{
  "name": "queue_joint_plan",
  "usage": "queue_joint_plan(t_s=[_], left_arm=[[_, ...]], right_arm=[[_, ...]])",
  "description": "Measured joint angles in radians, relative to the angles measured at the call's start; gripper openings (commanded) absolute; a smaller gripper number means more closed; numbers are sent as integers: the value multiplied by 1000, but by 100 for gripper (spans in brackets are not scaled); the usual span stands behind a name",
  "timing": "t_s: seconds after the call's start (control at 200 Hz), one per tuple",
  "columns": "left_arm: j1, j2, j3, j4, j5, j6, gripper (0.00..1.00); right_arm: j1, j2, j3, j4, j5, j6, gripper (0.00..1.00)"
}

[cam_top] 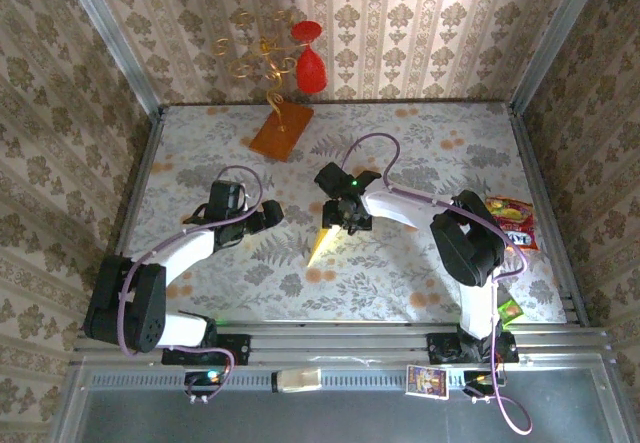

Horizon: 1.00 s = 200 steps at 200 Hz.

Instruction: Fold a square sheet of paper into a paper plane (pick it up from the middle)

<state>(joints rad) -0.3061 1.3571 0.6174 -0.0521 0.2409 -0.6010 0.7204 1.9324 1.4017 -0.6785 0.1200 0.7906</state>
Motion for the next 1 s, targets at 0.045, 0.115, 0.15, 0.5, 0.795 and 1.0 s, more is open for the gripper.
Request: queue_joint_plan(t_s=[0.045,0.115,0.15,0.5,0.795,1.0], left_arm=[[0,2,0,2,2,0,100],[0,4,0,3,2,0,100],[0,5,0,4,3,0,100],[-1,24,5,7,10,0,100],[-1,24,7,14,9,0,100],[-1,24,11,14,5,0,100]], right_arm=[[-1,0,-4,0,-3,6,60],[-2,0,-8,3,-15,11,55],[-2,0,-9,5,-20,14,51],[-10,0,-26,56,-75,26,30],[-23,0,-61,88,-94,36,16],[-46,-36,-102,106,-94,35,4]])
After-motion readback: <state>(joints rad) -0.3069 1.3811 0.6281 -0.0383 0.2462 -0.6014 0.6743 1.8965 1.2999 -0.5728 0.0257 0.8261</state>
